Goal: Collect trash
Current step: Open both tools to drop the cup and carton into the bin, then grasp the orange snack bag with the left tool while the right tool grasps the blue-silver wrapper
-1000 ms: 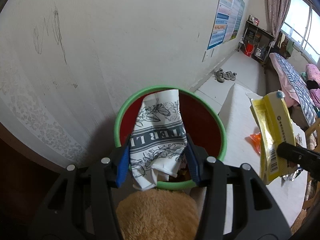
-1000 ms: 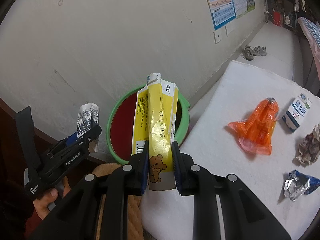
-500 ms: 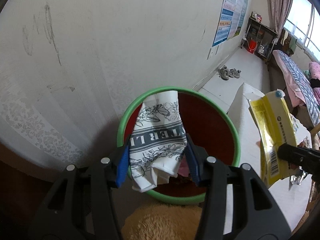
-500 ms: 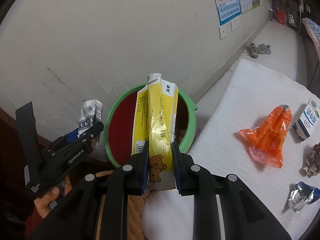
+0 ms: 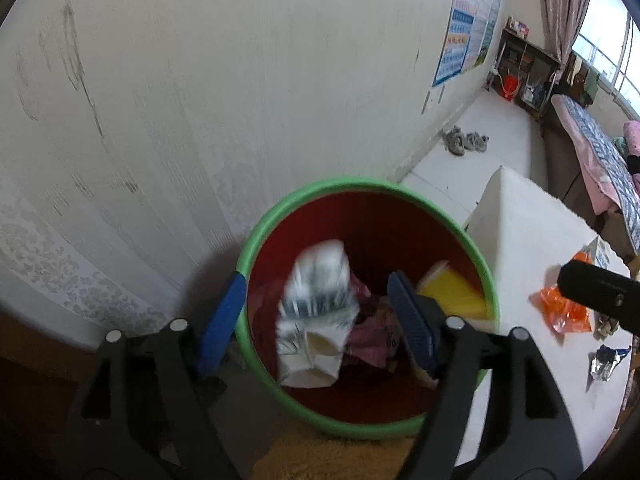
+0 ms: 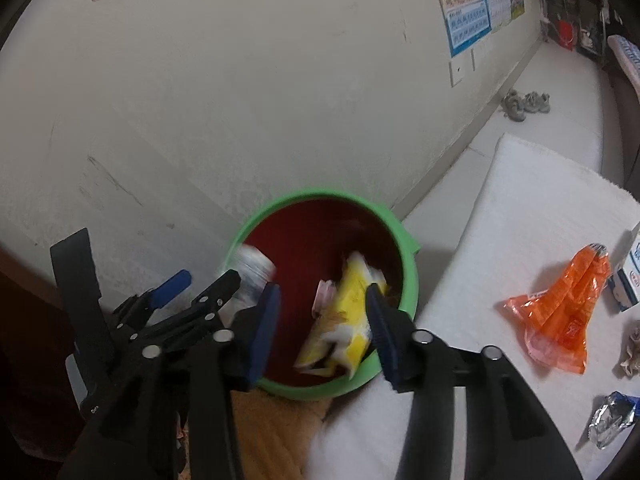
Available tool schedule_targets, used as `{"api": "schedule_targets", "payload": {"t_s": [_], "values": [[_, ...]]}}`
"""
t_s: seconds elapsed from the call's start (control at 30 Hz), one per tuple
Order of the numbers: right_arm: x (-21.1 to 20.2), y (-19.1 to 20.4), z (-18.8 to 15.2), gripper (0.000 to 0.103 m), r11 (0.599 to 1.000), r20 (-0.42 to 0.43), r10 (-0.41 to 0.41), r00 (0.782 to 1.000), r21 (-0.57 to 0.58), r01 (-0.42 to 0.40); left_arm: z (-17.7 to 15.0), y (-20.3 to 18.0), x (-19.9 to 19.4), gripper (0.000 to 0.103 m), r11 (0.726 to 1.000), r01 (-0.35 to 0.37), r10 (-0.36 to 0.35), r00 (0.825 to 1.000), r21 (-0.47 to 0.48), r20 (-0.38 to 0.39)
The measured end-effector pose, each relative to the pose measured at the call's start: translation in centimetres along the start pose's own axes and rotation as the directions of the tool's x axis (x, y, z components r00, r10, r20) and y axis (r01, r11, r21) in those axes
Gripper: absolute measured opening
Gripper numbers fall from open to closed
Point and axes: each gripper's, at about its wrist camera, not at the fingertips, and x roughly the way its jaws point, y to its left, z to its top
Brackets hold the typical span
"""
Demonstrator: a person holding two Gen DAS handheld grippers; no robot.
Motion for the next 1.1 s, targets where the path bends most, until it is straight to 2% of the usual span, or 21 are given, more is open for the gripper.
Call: {"api": "schedule_targets", "payload": {"t_s": [0.1, 0.2, 0.4, 0.5, 0.6, 0.73, 0.77, 0.83, 0.9, 0.97, 1.03, 1.1], "values": [[-0.9, -0.4, -0.8, 0.049, 1.000, 0.007, -0.022, 1.000, -0.007, 0.022, 0.0, -0.3, -0.4, 0.077, 1.000, -0.008, 0.008, 1.000, 0.010, 0.009], [-2.2, -1.8, -2.2, 0.050, 0.999, 0.008, -0.048, 0.999, 0.004, 0.048, -0.2, -0.6, -1.0, 0.078, 1.000, -0.008, 0.007, 1.000, 0.014, 0.021], [-5.6, -6.5, -6.9, 0.056, 0.983, -0.002, -0.181, 0.983, 0.016, 0.181, -0.9, -1.4, -3.0, 0.078, 1.000, 0.018, -0.018, 0.999, 0.003, 0.041], [-7.9, -10.9, -10.0, 0.058, 0.958, -0.019, -0.277, 0.961, 0.067, 0.278, -1.9, -1.9, -4.0, 0.078, 0.999, 0.037, -0.037, 0.998, -0.005, 0.048], [-10.2, -16.1, -12.4, 0.058, 0.908, -0.050, -0.393, 0.918, 0.136, 0.396, -3.1, -3.2, -4.5, 0.079, 0.999, 0.048, -0.048, 0.998, 0.008, 0.030], [-13.1, -22.0, -14.7, 0.060, 0.850, -0.079, -0.467, 0.881, 0.232, 0.472, -4.8, -5.4, -4.4, 0.078, 0.997, 0.072, -0.072, 0.997, 0.036, -0.017], [-13.4, -22.9, -14.8, 0.064, 0.845, -0.096, -0.479, 0.873, 0.222, 0.487, -5.0, -6.0, -4.3, 0.079, 0.996, 0.076, -0.074, 0.997, 0.049, -0.027], [-13.5, -23.9, -14.5, 0.068, 0.857, -0.118, -0.472, 0.874, 0.172, 0.486, -5.6, -7.4, -4.3, 0.079, 0.993, 0.086, -0.083, 0.996, 0.081, -0.041], [-13.0, -24.0, -14.0, 0.072, 0.872, -0.125, -0.471, 0.873, 0.083, 0.483, -6.1, -9.2, -4.5, 0.079, 0.988, 0.109, -0.104, 0.993, 0.109, -0.053], [-11.7, -24.1, -13.4, 0.081, 0.870, -0.149, -0.492, 0.858, -0.061, 0.489, -6.3, -10.8, -4.5, 0.079, 0.982, 0.134, -0.125, 0.990, 0.136, -0.071], [-9.9, -23.8, -13.2, 0.081, 0.858, -0.214, -0.510, 0.833, -0.200, 0.474, -6.5, -12.6, -4.2, 0.079, 0.972, 0.155, -0.139, 0.985, 0.178, -0.099], [-8.8, -23.9, -13.3, 0.077, 0.837, -0.230, -0.530, 0.817, -0.295, 0.460, -6.8, -14.5, -4.1, 0.079, 0.961, 0.172, -0.150, 0.982, 0.215, -0.115]]}}
